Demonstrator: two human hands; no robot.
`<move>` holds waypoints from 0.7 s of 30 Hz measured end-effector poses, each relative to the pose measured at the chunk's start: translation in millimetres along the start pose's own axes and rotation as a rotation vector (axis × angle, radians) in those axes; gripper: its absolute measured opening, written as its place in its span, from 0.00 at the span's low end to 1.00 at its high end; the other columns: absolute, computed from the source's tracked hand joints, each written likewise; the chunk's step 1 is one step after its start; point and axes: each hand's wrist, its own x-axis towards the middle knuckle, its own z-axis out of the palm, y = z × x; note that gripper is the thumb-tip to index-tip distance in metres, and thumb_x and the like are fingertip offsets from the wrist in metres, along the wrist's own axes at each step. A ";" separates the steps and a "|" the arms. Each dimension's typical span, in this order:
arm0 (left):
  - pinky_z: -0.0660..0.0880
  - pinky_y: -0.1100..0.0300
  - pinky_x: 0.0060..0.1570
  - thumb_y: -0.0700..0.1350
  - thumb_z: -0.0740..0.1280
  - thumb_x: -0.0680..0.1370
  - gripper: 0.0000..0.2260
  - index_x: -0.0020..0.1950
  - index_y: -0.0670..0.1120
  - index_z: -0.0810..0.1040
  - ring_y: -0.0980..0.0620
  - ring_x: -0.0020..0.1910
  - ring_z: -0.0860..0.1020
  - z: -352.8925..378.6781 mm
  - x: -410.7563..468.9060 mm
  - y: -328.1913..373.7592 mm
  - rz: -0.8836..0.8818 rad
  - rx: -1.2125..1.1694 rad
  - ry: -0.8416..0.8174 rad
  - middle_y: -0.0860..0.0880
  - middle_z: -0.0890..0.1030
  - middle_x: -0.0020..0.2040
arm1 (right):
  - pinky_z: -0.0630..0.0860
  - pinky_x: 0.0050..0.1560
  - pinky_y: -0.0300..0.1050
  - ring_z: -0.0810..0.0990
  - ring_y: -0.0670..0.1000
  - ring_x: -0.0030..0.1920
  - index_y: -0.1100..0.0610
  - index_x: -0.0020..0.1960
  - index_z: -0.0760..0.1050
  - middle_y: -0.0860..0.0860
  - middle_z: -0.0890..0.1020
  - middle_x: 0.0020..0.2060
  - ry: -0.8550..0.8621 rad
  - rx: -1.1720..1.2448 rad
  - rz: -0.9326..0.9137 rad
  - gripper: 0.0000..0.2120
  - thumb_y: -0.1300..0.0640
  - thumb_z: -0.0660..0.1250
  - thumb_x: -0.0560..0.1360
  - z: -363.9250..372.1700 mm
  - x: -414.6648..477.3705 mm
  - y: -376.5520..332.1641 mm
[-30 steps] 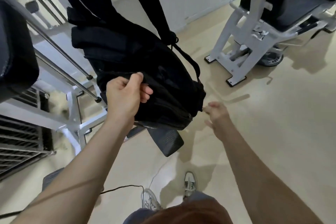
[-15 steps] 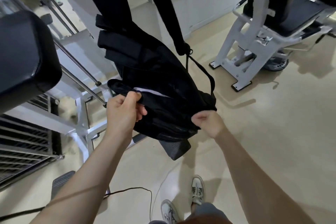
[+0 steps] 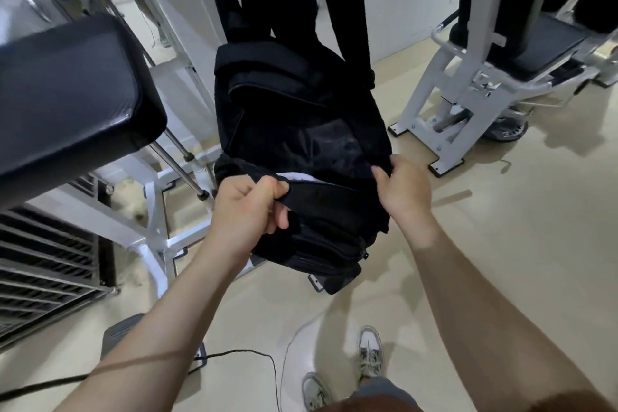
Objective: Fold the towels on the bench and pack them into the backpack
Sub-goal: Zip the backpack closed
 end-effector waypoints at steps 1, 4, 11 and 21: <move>0.63 0.63 0.24 0.42 0.62 0.73 0.19 0.21 0.44 0.73 0.51 0.21 0.66 -0.5 -2.4 -0.1 -0.004 0.000 -0.005 0.43 0.75 0.22 | 0.67 0.40 0.45 0.78 0.59 0.49 0.57 0.55 0.74 0.54 0.77 0.48 0.032 -0.085 -0.030 0.11 0.52 0.65 0.77 -5.5 -10.2 -11.3; 0.65 0.63 0.23 0.39 0.62 0.76 0.17 0.27 0.38 0.76 0.51 0.21 0.69 1.2 -9.2 4.2 -0.017 -0.005 -0.021 0.42 0.77 0.24 | 0.73 0.56 0.42 0.77 0.47 0.54 0.54 0.67 0.70 0.49 0.76 0.54 -0.203 0.223 -0.320 0.23 0.56 0.66 0.73 -26.2 -56.0 -58.5; 0.62 0.64 0.27 0.42 0.66 0.76 0.21 0.24 0.41 0.69 0.54 0.23 0.65 -20.8 -10.8 6.0 0.097 0.157 -0.036 0.50 0.68 0.22 | 0.76 0.45 0.41 0.81 0.41 0.43 0.48 0.48 0.79 0.42 0.82 0.39 -0.559 0.164 -0.647 0.08 0.54 0.73 0.70 -35.4 -83.6 -113.3; 0.75 0.57 0.59 0.32 0.54 0.77 0.22 0.68 0.46 0.74 0.53 0.53 0.78 -49.4 118.8 -125.7 -0.363 -0.282 0.053 0.48 0.78 0.61 | 0.73 0.39 0.44 0.76 0.54 0.34 0.71 0.41 0.75 0.61 0.77 0.32 -0.481 0.489 -0.230 0.05 0.69 0.65 0.65 -62.5 -66.4 -118.1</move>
